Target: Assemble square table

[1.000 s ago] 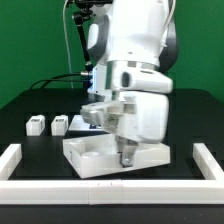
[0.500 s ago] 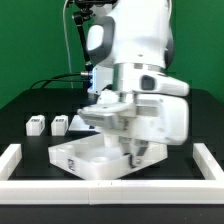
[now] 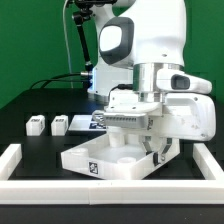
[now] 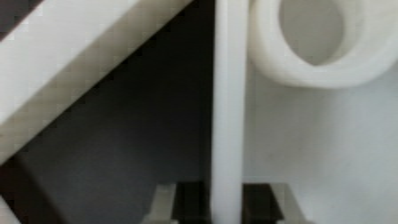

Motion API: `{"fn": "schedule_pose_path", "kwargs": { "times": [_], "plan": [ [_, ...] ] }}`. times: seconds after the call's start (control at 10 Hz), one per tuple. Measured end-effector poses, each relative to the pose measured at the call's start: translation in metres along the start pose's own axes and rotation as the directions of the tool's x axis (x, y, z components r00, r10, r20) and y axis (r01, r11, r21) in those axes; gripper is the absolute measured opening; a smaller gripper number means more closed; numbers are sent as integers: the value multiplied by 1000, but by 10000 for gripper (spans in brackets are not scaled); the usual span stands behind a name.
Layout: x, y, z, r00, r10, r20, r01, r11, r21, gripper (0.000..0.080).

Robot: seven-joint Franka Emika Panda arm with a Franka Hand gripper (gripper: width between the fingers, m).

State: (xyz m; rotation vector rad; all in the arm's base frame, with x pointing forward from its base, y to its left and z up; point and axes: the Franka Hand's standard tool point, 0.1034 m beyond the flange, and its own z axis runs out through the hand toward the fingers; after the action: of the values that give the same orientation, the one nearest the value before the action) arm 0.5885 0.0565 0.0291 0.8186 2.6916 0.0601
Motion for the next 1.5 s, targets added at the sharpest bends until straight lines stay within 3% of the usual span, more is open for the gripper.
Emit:
{"fn": "schedule_pose_path", "kwargs": {
  "times": [0.2, 0.3, 0.4, 0.7, 0.9, 1.1, 1.3, 1.5],
  "plan": [
    [11, 1, 3, 950, -310, -39, 311, 950, 32, 70],
    [12, 14, 0, 923, -383, -41, 383, 924, 5, 70],
    [15, 16, 0, 892, -449, -49, 449, 894, -12, 63],
    [13, 10, 1, 831, -554, -42, 554, 832, -8, 63],
    [13, 10, 1, 841, -540, -42, 540, 841, -8, 63],
    [22, 27, 1, 829, -557, -52, 557, 831, -13, 63],
    [33, 47, 0, 812, -578, -79, 579, 815, -3, 63],
    [37, 53, 0, 803, -588, -96, 592, 806, 9, 63]
  ]
}}
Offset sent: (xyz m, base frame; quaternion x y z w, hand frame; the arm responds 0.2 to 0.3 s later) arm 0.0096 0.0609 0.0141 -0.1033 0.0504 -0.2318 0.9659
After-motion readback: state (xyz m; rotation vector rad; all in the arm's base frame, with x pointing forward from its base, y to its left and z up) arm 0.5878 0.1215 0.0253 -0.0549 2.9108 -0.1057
